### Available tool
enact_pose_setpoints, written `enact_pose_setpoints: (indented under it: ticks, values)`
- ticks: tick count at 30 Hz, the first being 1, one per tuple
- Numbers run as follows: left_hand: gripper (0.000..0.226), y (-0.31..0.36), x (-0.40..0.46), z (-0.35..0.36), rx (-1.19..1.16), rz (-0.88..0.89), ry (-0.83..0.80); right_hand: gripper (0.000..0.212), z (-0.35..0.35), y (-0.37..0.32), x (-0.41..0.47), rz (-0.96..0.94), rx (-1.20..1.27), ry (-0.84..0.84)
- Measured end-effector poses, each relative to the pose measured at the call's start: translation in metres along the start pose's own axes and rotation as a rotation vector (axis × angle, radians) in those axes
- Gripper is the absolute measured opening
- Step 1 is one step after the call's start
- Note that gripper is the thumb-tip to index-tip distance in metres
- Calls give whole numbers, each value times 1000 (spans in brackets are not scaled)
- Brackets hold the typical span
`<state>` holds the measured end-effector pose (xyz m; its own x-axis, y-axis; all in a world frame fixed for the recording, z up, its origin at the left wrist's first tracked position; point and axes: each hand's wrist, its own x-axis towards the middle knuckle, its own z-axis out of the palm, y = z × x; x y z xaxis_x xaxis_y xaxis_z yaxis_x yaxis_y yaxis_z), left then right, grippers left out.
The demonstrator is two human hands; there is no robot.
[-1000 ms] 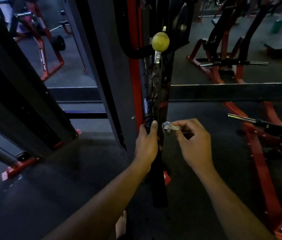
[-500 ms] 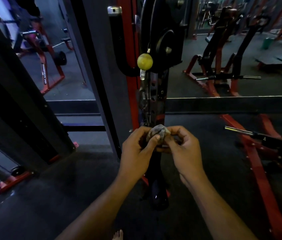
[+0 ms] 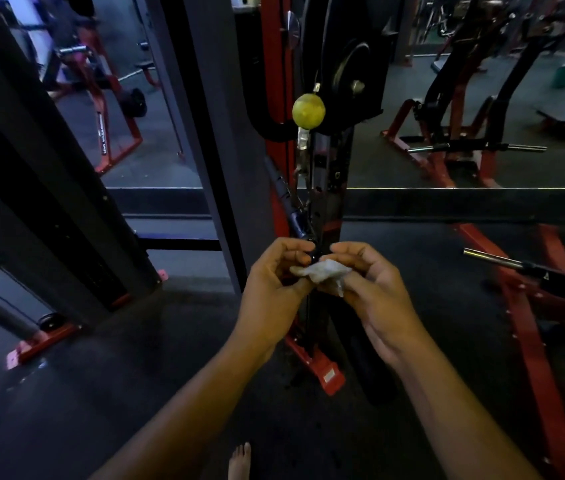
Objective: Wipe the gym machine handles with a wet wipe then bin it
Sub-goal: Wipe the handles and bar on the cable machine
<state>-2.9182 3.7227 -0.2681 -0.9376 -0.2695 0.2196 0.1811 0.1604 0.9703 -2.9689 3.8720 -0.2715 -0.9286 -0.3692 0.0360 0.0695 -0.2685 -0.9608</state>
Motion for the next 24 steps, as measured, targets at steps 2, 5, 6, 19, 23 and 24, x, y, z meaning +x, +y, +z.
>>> enact_pose_setpoints:
  ticks: [2,5,6,19,23,24]
  values:
    - [33,1,2,3,-33,4,-4,32,2,0,-3,-4,-56,-113]
    - [19,3,7,5,-70,40,-11,26,5,3,-5,-119,-258,-67]
    - [16,3,8,5,-88,37,-26,23,5,3,-5,-155,-296,-25]
    - [26,-15,5,6,-124,-67,-48,24,0,6,1,-75,-276,-35]
    - [27,-36,18,2,-151,-217,201,13,-10,17,4,-172,-484,128]
    - [23,-43,27,2,-211,-342,232,13,-14,19,6,-203,-558,189]
